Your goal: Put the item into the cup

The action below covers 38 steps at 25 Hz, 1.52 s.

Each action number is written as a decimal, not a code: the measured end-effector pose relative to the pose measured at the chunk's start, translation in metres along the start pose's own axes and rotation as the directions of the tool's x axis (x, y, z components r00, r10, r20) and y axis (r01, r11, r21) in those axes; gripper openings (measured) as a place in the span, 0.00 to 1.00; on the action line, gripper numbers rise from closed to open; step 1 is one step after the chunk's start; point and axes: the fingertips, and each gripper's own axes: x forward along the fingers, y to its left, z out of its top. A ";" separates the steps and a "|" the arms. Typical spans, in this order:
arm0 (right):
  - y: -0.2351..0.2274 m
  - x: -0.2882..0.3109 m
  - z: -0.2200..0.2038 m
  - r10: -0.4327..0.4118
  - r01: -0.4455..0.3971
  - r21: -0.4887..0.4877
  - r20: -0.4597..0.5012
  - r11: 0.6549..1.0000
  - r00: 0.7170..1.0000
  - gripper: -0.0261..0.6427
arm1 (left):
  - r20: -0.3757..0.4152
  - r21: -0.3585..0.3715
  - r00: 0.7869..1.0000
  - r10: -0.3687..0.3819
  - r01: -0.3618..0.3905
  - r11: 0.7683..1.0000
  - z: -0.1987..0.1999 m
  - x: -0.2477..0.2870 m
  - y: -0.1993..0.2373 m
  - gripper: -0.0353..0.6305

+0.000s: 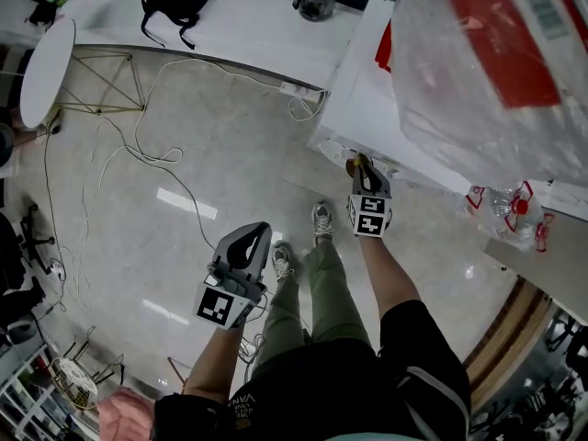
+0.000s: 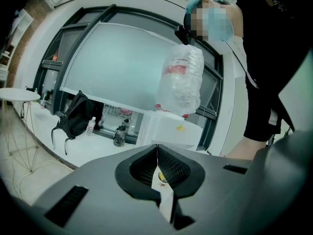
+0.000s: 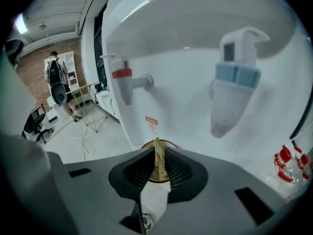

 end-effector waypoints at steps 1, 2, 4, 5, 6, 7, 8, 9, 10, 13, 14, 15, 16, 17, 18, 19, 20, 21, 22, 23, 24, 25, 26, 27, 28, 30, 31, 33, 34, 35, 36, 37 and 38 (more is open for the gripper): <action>0.000 -0.005 0.004 -0.004 0.004 0.008 0.014 1.000 1.000 0.11 | 0.003 0.002 1.000 -0.003 0.003 1.000 0.002 -0.002 -0.001 0.08; 0.000 -0.009 0.008 -0.008 0.007 0.018 0.027 1.000 1.000 0.11 | 0.006 0.006 1.000 -0.006 0.006 1.000 0.005 -0.004 -0.001 0.08; 0.002 -0.021 0.013 -0.012 0.010 0.041 0.046 0.999 0.999 0.11 | 0.010 0.013 1.000 -0.013 0.013 1.000 0.009 -0.008 -0.004 0.08; 0.002 -0.027 0.014 -0.015 0.012 0.053 0.053 0.999 0.999 0.11 | 0.012 0.018 1.000 -0.019 0.019 1.000 0.012 -0.010 -0.006 0.08; 0.003 -0.033 0.016 -0.018 0.014 0.065 0.059 0.998 0.998 0.11 | 0.016 0.023 1.000 -0.026 0.026 0.999 0.015 -0.012 -0.008 0.08; 0.003 -0.040 0.017 -0.022 0.017 0.075 0.065 0.997 0.998 0.11 | 0.019 0.029 0.999 -0.035 0.034 0.999 0.018 -0.014 -0.011 0.08; 0.003 -0.048 0.018 -0.025 0.019 0.085 0.072 0.996 0.997 0.11 | 0.023 0.034 0.999 -0.044 0.043 0.998 0.022 -0.015 -0.013 0.08; 0.004 -0.056 0.020 -0.029 0.022 0.093 0.078 0.995 0.997 0.11 | 0.027 0.040 0.998 -0.053 0.052 0.998 0.026 -0.017 -0.016 0.08; 0.006 -0.066 0.022 -0.032 0.024 0.101 0.085 0.995 0.996 0.11 | 0.029 0.046 0.998 -0.062 0.061 0.997 0.029 -0.020 -0.019 0.08; 0.012 -0.100 0.032 -0.042 0.027 0.118 0.126 0.993 0.991 0.11 | 0.036 0.062 0.995 -0.092 0.090 0.994 0.040 -0.029 -0.028 0.08; 0.014 -0.113 0.038 -0.045 0.027 0.124 0.146 0.992 0.988 0.11 | 0.040 0.068 0.994 -0.102 0.099 0.993 0.043 -0.032 -0.031 0.08; 0.016 -0.126 0.043 -0.047 0.025 0.129 0.166 0.991 0.985 0.11 | 0.044 0.074 0.993 -0.112 0.109 0.991 0.046 -0.035 -0.035 0.08; 0.018 -0.140 0.049 -0.048 0.024 0.131 0.188 0.991 0.981 0.11 | 0.048 0.081 0.991 -0.123 0.119 0.990 0.049 -0.037 -0.038 0.08; 0.020 -0.153 0.055 -0.049 0.021 0.132 0.210 0.991 0.977 0.11 | 0.054 0.087 0.990 -0.133 0.128 0.988 0.052 -0.040 -0.042 0.08; 0.022 -0.166 0.061 -0.047 0.016 0.131 0.231 0.991 0.972 0.11 | 0.060 0.092 0.988 -0.143 0.137 0.986 0.055 -0.042 -0.046 0.08; 0.025 -0.179 0.067 -0.043 0.010 0.130 0.252 0.991 0.967 0.11 | 0.065 0.097 0.986 -0.152 0.145 0.985 0.058 -0.045 -0.050 0.08; 0.029 -0.193 0.072 -0.038 0.003 0.130 0.270 0.992 0.962 0.11 | 0.070 0.102 0.985 -0.160 0.152 0.983 0.061 -0.049 -0.054 0.08; 0.033 -0.207 0.077 -0.034 -0.005 0.130 0.288 0.991 0.957 0.11 | 0.074 0.105 0.983 -0.167 0.159 0.982 0.064 -0.053 -0.057 0.08; 0.037 -0.220 0.083 -0.030 -0.011 0.132 0.306 0.991 0.952 0.11 | 0.076 0.109 0.982 -0.174 0.165 0.980 0.066 -0.057 -0.061 0.08; 0.040 -0.234 0.088 -0.027 -0.018 0.135 0.323 0.991 0.946 0.11 | 0.079 0.112 0.980 -0.182 0.172 0.979 0.069 -0.061 -0.065 0.08; 0.044 -0.247 0.093 -0.024 -0.024 0.138 0.339 0.990 0.941 0.11 | 0.081 0.116 0.979 -0.189 0.179 0.977 0.072 -0.065 -0.069 0.08; 0.048 -0.260 0.097 -0.021 -0.031 0.141 0.354 0.990 0.935 0.11 | 0.082 0.119 0.977 -0.196 0.186 0.975 0.075 -0.070 -0.073 0.08; 0.052 -0.273 0.101 -0.017 -0.039 0.144 0.368 0.989 0.930 0.11 | 0.083 0.124 0.976 -0.203 0.192 0.974 0.078 -0.074 -0.076 0.08; 0.056 -0.286 0.105 -0.014 -0.046 0.148 0.383 0.988 0.924 0.11 | 0.085 0.129 0.974 -0.210 0.198 0.972 0.080 -0.078 -0.080 0.08; 0.058 -0.297 0.108 -0.013 -0.052 0.154 0.397 0.987 0.918 0.11 | 0.086 0.135 0.972 -0.217 0.204 0.970 0.082 -0.082 -0.084 0.08; 0.062 -0.321 0.112 -0.017 -0.057 0.162 0.422 0.985 0.906 0.11 | 0.088 0.147 0.969 -0.232 0.217 0.965 0.086 -0.089 -0.092 0.08; 0.063 -0.333 0.114 -0.023 -0.053 0.163 0.429 0.985 0.903 0.11 | 0.088 0.153 0.967 -0.239 0.224 0.962 0.087 -0.093 -0.096 0.08; 0.065 -0.357 0.115 -0.037 -0.042 0.170 0.436 0.985 0.899 0.11 | 0.089 0.166 0.963 -0.253 0.236 0.957 0.090 -0.102 -0.104 0.08; 0.065 -0.368 0.114 -0.041 -0.042 0.177 0.441 0.983 0.896 0.11 | 0.090 0.171 0.962 -0.258 0.241 0.956 0.092 -0.107 -0.108 0.08; 0.067 -0.378 0.114 -0.043 -0.045 0.186 0.447 0.982 0.893 0.11 | 0.092 0.173 0.961 -0.262 0.244 0.954 0.093 -0.112 -0.112 0.08; 0.068 -0.387 0.113 -0.045 -0.049 0.193 0.453 0.980 0.890 0.11 | 0.093 0.174 0.960 -0.264 0.246 0.954 0.095 -0.116 -0.116 0.08; 0.070 -0.396 0.112 -0.045 -0.051 0.196 0.459 0.979 0.887 0.11 | 0.095 0.175 0.959 -0.267 0.248 0.953 0.096 -0.121 -0.119 0.08; 0.072 -0.404 0.111 -0.045 -0.053 0.197 0.464 0.979 0.885 0.11 | 0.096 0.177 0.958 -0.270 0.251 0.952 0.097 -0.125 -0.123 0.08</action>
